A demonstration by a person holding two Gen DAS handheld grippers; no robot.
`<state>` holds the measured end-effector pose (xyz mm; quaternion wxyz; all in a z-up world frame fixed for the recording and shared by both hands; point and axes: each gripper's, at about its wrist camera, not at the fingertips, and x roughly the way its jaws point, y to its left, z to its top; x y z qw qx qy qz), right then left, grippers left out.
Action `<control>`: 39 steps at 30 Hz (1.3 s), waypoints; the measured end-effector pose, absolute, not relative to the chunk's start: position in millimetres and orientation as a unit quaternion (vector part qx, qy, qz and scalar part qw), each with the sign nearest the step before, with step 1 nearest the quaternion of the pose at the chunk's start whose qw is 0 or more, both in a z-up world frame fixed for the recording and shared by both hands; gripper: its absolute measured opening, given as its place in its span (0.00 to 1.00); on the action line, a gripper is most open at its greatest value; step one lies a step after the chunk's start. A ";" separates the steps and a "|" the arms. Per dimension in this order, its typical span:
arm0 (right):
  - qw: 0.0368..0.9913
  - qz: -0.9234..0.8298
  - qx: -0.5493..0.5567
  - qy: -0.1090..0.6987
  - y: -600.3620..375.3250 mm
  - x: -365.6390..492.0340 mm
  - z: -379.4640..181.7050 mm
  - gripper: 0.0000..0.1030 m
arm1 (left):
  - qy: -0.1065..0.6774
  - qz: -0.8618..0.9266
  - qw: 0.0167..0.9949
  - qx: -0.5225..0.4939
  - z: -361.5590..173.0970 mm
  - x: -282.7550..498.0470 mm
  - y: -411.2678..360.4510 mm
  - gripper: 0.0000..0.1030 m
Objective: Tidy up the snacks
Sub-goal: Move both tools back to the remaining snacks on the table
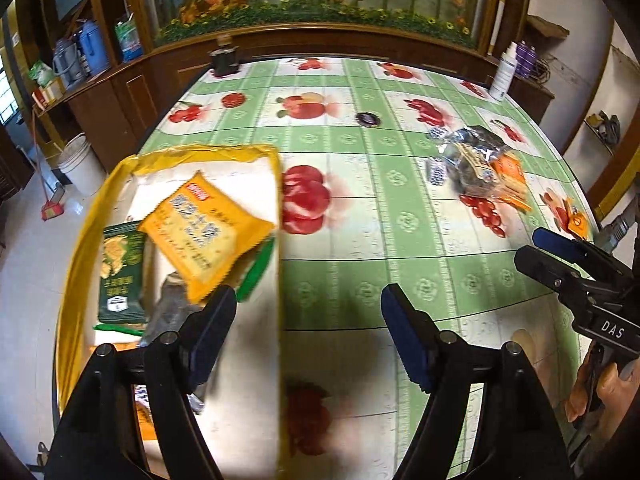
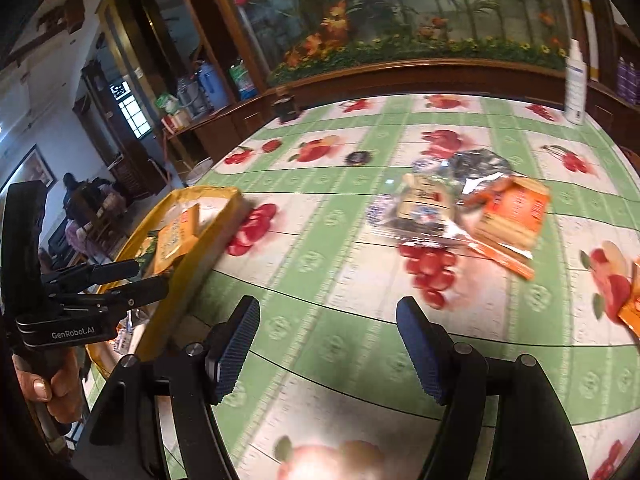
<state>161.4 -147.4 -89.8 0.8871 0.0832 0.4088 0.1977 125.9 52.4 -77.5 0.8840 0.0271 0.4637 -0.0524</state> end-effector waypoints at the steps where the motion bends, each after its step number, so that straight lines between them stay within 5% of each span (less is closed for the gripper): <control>1: 0.888 0.194 0.084 0.409 -151.8 161.2 -90.0 0.71 | 0.464 -0.055 0.884 0.028 -77.4 126.1 48.9 0.73; 28: 0.900 0.080 0.123 0.410 -251.9 211.8 -104.3 0.73 | 0.466 -0.129 0.876 0.003 -76.7 196.2 -69.5 0.73; 39: 0.903 0.065 0.143 0.399 -284.0 223.4 -103.3 0.73 | 0.480 -0.121 0.866 0.074 -110.6 248.0 -140.0 0.69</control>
